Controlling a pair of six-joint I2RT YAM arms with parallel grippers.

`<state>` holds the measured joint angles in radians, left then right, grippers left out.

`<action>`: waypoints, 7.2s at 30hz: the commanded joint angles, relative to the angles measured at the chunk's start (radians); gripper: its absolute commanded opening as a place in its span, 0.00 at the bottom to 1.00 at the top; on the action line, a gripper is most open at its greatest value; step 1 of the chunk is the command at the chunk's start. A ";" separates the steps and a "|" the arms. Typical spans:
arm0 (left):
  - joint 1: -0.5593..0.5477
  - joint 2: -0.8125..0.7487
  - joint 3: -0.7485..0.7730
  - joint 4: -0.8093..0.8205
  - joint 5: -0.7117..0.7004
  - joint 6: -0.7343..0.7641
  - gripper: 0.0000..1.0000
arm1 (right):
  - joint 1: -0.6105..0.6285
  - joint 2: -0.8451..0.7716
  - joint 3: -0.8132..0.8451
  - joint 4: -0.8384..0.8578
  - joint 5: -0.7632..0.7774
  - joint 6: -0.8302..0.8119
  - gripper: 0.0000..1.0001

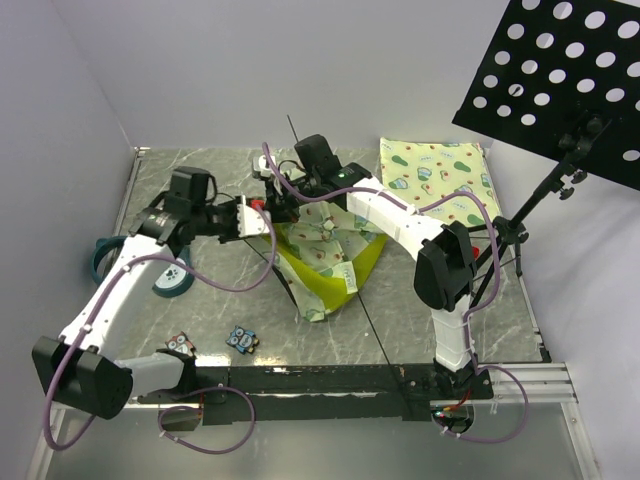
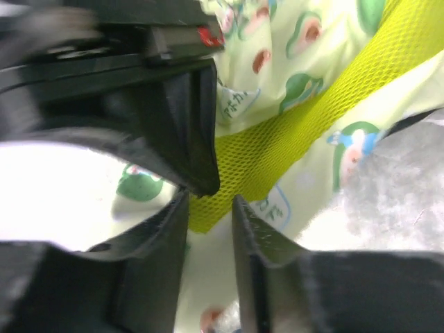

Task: Set up the pet tent

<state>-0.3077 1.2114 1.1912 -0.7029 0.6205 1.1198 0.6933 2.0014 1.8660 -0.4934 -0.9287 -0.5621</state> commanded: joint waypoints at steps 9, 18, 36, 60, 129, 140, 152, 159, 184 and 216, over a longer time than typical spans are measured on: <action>0.272 -0.078 0.166 -0.199 0.292 -0.077 0.48 | -0.015 -0.049 -0.013 0.052 -0.061 -0.007 0.00; 0.253 0.010 0.185 -0.224 0.253 0.093 0.49 | -0.009 -0.043 0.013 0.052 -0.082 0.002 0.00; 0.148 0.091 0.145 -0.187 0.004 0.135 0.01 | -0.040 -0.041 0.006 0.050 -0.087 0.021 0.00; 0.262 0.094 0.137 -0.198 0.073 0.126 0.01 | -0.130 -0.085 -0.131 -0.079 -0.002 -0.167 0.50; 0.151 0.468 0.320 -0.107 -0.022 0.185 0.36 | -0.364 0.007 -0.255 -0.174 0.171 -0.522 0.00; 0.133 0.573 0.370 -0.121 -0.059 0.225 0.17 | -0.364 0.017 -0.226 -0.182 0.166 -0.515 0.00; 0.271 0.537 0.338 -0.122 -0.057 0.205 0.01 | -0.402 0.027 -0.240 -0.229 0.225 -0.573 0.06; 0.366 0.511 0.311 -0.126 -0.074 0.259 0.01 | -0.439 0.031 -0.260 -0.243 0.263 -0.607 0.09; 0.388 0.488 0.315 -0.115 -0.016 0.262 0.28 | -0.466 0.004 -0.257 -0.258 0.231 -0.608 0.00; -0.160 0.373 0.228 0.318 0.082 -0.052 0.45 | -0.380 -0.259 -0.179 -0.370 0.044 -0.388 0.00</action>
<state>-0.4267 1.5684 1.4101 -0.4164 0.7616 1.0561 0.2867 1.8206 1.6382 -0.8448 -0.7956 -0.9947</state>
